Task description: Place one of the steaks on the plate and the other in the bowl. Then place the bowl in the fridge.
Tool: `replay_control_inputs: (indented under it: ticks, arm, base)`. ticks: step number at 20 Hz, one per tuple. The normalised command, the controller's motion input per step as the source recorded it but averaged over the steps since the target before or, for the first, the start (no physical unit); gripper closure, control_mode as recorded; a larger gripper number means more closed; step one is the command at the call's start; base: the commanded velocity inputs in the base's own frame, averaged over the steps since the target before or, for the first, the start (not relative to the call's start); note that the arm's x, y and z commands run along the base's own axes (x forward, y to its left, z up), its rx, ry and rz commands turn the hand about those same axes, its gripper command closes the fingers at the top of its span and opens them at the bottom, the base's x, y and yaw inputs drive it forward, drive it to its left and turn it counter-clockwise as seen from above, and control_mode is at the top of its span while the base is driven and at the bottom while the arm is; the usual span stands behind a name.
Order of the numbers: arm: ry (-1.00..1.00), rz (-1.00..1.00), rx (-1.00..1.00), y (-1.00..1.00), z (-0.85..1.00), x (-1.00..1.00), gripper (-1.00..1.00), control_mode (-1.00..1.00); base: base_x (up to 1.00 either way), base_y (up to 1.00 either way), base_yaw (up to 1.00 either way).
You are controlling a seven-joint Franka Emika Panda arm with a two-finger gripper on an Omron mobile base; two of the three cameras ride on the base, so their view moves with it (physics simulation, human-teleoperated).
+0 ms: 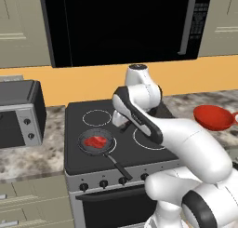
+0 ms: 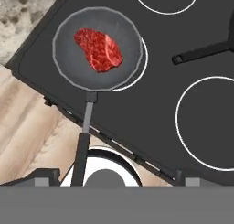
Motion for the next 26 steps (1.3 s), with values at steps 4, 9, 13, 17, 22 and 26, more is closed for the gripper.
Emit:
replay_control_inputs:
  ticks: [4, 9, 13, 17, 22, 26]
  arm:
    - [0.03, 0.42, -0.12, 0.82, -0.25, 0.02, -1.00, -1.00]
    - [0.22, 0.34, -0.04, 0.81, -0.27, 0.32, -1.00, -1.00]
    - [0.33, 0.01, -0.07, 0.70, -0.13, 0.66, -1.00, -1.00]
    - [0.13, 0.05, -0.08, 0.47, -0.30, 0.55, -1.00, -1.00]
    - [0.00, 0.01, -0.07, 0.10, -0.57, 0.26, -1.00, -1.00]
    - [-0.02, 0.01, -0.02, 0.01, -0.56, 0.26, -1.00, -1.00]
  base:
    - [0.00, 0.00, 0.00]
    - [0.00, 0.00, 0.00]
    - [0.00, 0.00, 0.00]
    - [0.00, 0.00, 0.00]
    - [0.00, 0.00, 0.00]
    - [0.00, 0.00, 0.00]
